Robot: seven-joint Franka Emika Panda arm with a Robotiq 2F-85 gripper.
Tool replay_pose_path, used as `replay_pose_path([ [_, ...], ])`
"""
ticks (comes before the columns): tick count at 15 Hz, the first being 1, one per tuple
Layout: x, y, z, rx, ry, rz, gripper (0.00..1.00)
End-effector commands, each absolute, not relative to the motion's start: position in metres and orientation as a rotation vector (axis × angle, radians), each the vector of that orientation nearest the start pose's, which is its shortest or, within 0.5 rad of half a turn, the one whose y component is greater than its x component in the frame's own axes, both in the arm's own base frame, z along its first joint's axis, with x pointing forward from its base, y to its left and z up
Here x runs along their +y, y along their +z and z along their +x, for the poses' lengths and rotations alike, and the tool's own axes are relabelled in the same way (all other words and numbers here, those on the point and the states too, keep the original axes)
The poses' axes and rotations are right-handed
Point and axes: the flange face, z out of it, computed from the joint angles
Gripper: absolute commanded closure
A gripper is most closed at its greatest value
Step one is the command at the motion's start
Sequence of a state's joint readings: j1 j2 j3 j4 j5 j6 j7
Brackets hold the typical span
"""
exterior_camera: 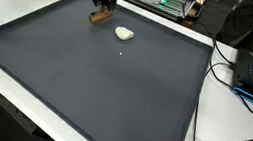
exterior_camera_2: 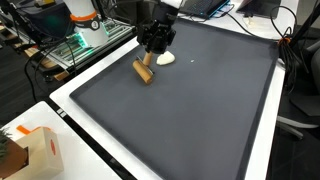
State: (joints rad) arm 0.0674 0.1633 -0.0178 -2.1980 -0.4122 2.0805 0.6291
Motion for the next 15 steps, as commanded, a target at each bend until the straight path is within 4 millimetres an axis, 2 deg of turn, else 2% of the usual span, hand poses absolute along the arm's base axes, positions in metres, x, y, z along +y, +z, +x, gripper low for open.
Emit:
replay_pose_path([
  [1, 0.0076, 0.2924, 0.5185, 0.543, 0.339, -3.492, 0.81],
  [8, 0.0073, 0.2843, 0.5194, 0.490, 0.391, -3.459, 0.81],
  [15, 0.0078, 0.2924, 0.5201, 0.379, 0.421, -3.411, 0.81],
])
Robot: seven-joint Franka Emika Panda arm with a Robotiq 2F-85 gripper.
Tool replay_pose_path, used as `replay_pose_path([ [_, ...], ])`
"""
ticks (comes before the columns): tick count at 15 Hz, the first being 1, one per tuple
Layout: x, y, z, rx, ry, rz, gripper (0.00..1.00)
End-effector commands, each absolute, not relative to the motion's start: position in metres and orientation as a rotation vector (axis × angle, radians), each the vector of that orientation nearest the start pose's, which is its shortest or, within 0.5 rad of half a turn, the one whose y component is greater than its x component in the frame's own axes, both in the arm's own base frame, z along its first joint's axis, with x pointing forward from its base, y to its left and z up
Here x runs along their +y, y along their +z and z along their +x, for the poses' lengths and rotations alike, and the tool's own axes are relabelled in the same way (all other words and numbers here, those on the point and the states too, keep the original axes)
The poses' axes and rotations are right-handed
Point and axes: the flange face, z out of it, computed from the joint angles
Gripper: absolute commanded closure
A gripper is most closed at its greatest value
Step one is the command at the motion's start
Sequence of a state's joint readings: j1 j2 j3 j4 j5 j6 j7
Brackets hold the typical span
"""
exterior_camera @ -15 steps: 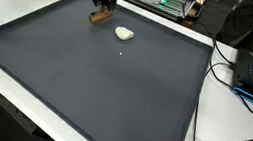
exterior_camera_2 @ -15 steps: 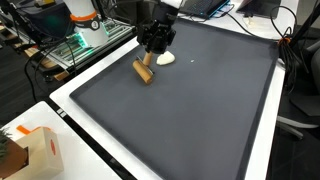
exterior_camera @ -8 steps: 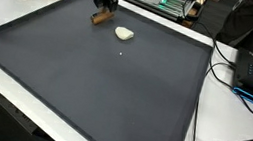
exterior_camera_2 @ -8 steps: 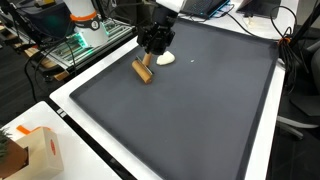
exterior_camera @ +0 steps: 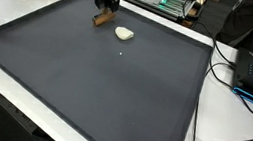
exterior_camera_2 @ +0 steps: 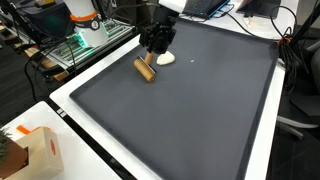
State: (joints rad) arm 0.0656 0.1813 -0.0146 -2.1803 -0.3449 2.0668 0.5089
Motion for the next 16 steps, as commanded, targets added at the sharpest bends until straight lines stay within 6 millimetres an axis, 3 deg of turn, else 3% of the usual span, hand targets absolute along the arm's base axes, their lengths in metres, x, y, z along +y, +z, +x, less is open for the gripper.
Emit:
replay_pose_path([
  [1, 0.008, 0.294, 0.520, 0.354, 0.427, -3.400, 0.81],
  [10, 0.003, 0.315, 0.521, 0.051, 0.522, -3.249, 0.81],
  [16, 0.000, 0.338, 0.524, -0.153, 0.423, -3.081, 0.81],
])
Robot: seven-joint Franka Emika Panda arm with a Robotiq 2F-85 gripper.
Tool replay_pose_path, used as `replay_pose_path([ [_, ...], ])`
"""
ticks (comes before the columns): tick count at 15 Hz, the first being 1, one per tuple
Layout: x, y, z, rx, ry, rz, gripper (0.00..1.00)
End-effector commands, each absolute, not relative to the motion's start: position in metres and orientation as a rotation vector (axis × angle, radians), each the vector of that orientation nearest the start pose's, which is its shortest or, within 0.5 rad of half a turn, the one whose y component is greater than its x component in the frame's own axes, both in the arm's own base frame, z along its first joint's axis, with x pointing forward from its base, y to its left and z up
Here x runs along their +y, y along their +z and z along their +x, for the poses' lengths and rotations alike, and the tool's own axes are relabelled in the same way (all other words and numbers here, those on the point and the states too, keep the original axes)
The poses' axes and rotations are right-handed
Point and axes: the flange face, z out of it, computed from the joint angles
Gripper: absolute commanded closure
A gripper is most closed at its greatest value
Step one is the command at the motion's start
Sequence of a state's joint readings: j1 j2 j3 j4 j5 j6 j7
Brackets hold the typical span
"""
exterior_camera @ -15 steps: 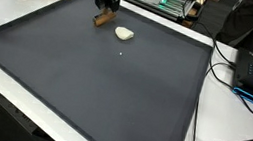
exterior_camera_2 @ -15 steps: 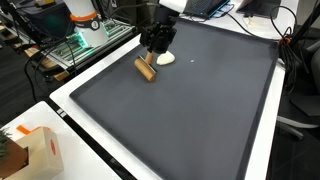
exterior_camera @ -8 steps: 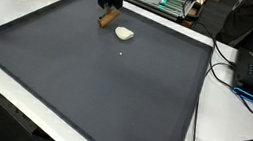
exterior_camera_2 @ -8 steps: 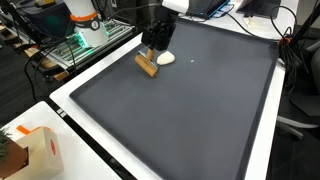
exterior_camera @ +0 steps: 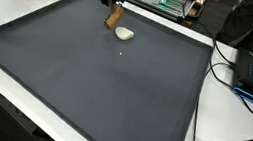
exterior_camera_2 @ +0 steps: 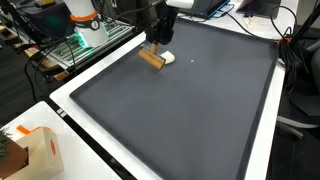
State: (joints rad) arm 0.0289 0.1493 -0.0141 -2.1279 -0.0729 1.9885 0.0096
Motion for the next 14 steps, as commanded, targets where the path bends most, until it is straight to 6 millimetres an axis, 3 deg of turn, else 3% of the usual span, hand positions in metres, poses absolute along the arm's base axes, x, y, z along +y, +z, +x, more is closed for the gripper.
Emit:
replay_pose_path([
  [1, -0.001, 0.342, 0.524, -0.183, 0.398, -3.050, 0.81],
  [7, -0.013, 0.364, 0.522, -0.374, 0.242, -2.891, 0.81],
  [14, -0.023, 0.357, 0.521, -0.604, 0.124, -2.714, 0.81],
])
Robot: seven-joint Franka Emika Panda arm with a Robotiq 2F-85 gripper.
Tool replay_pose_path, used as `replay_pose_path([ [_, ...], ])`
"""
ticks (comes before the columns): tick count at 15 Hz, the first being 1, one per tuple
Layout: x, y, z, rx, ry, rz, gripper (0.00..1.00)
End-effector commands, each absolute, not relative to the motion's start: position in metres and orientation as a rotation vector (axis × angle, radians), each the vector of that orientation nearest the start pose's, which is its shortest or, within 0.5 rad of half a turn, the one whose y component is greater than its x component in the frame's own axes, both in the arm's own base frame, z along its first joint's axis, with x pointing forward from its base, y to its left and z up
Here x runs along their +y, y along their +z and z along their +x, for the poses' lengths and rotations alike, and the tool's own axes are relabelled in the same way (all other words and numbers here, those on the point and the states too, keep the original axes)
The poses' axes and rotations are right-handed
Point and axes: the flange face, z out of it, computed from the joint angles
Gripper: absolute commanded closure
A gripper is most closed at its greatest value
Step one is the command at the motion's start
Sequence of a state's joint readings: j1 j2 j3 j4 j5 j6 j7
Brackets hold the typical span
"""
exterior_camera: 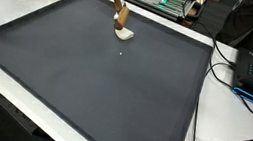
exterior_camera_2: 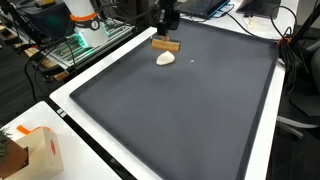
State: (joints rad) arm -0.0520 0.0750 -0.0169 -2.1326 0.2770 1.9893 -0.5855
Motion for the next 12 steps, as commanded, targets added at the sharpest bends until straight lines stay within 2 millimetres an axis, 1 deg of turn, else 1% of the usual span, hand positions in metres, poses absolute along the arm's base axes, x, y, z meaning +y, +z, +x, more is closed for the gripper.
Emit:
replay_pose_path([
  [1, -0.024, 0.355, 0.521, -0.627, 0.113, -2.689, 0.81],
  [5, -0.023, 0.344, 0.520, -0.704, 0.085, -2.628, 0.81],
  [9, -0.021, 0.330, 0.522, -0.766, 0.098, -2.582, 0.81],
  [12, -0.020, 0.319, 0.524, -0.787, 0.090, -2.546, 0.81],
])
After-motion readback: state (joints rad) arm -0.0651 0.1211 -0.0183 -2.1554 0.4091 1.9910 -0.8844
